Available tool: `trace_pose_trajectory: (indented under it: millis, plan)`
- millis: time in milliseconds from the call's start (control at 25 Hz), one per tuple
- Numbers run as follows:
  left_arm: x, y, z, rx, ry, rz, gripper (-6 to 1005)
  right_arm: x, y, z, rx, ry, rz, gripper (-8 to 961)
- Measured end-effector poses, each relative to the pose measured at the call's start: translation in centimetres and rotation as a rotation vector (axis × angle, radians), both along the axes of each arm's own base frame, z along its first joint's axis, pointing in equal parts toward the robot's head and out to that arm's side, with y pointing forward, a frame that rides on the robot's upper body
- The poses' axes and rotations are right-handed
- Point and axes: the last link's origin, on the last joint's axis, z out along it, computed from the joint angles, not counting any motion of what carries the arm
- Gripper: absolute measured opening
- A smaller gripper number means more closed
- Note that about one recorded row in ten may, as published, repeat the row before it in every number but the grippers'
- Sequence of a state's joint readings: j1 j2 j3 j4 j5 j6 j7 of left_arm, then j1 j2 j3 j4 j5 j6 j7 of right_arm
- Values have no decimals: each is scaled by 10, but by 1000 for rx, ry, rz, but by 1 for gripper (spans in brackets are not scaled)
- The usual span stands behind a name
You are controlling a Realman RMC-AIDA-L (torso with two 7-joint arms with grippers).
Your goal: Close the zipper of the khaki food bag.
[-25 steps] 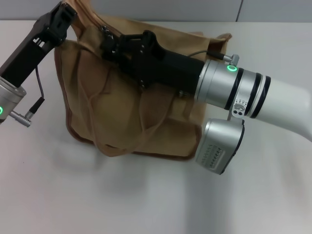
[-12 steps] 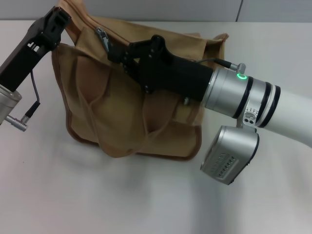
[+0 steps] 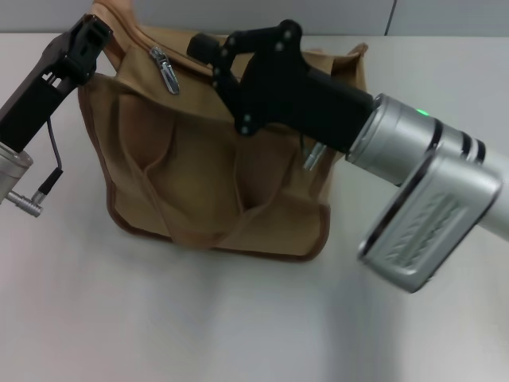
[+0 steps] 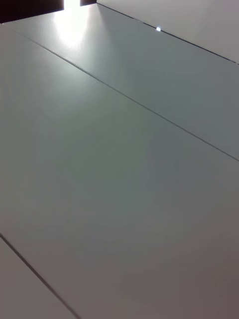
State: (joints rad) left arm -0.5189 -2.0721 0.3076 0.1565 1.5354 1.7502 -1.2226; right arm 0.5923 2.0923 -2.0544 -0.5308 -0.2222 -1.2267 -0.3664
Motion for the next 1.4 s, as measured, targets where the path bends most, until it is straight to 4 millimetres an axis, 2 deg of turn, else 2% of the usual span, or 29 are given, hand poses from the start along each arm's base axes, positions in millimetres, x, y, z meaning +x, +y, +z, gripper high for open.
trace_pose_trajectory:
  millis: [240, 480, 720, 1000, 1160, 1400]
  plan:
    - [0, 0, 0, 1, 1, 3, 44, 1, -5, 14, -362, 244, -174, 7]
    - [-1, 1, 0, 1, 5, 5, 45, 5, 9, 42, -797, 474, -396, 10]
    - [2, 2, -1, -5, 11, -7, 46, 2, 24, 69, -1147, 394, -575, 13]
    - [3, 2, 0, -14, 2, -14, 47, -3, 41, 106, -1424, 215, -860, 272]
    - [5, 3, -1, -16, 3, -22, 48, -3, 46, 117, -1569, 190, -1003, 427]
    - [11, 7, -2, -25, 0, -39, 48, -1, 55, 119, -1760, 326, -1139, 449]
